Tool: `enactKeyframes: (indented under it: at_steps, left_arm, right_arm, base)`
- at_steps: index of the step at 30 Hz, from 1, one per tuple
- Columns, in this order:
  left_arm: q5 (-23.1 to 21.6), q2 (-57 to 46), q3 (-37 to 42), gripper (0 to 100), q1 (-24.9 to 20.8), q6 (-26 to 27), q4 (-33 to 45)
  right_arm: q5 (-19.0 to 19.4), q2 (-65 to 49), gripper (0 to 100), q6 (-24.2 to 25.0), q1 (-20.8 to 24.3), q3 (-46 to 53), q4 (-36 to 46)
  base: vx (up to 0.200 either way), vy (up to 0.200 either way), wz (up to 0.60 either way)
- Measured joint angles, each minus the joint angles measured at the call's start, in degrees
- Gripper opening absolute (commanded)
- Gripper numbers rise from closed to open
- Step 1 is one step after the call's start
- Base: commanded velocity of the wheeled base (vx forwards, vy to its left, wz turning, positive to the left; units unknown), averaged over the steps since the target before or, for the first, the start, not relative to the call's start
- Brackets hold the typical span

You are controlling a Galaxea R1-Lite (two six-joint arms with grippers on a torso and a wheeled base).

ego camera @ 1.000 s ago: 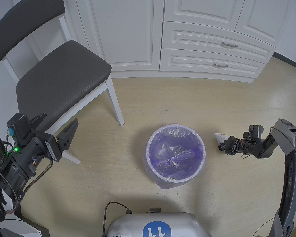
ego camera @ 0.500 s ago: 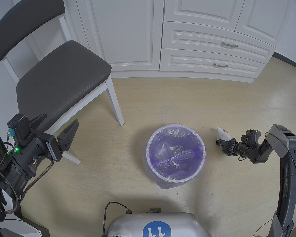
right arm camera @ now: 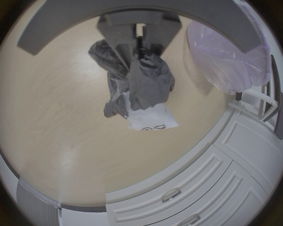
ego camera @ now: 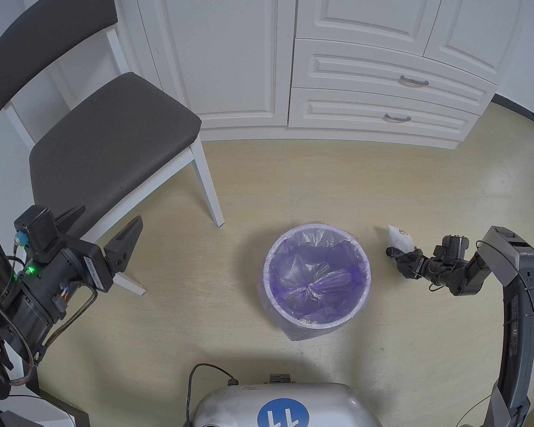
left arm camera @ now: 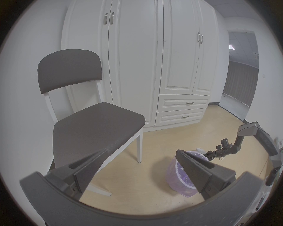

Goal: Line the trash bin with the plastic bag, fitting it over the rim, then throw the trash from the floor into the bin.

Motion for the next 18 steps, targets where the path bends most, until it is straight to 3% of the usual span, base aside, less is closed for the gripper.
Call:
enactKeyframes:
  at_steps: [12,18]
  left_arm:
    - [-0.05,-0.13,0.06,100,-0.07,0.09,0.0]
    - [-0.07,-0.11,0.06,100,-0.07,0.09,0.0]
  right_arm:
    - [0.02,-2.1,0,-0.38,0.0,2.65,0.99]
    - [0.0,-6.95,0,-1.23,0.35,4.55,8.02]
  base:
    - [0.0,0.0,0.0]
    - [0.0,0.0,0.0]
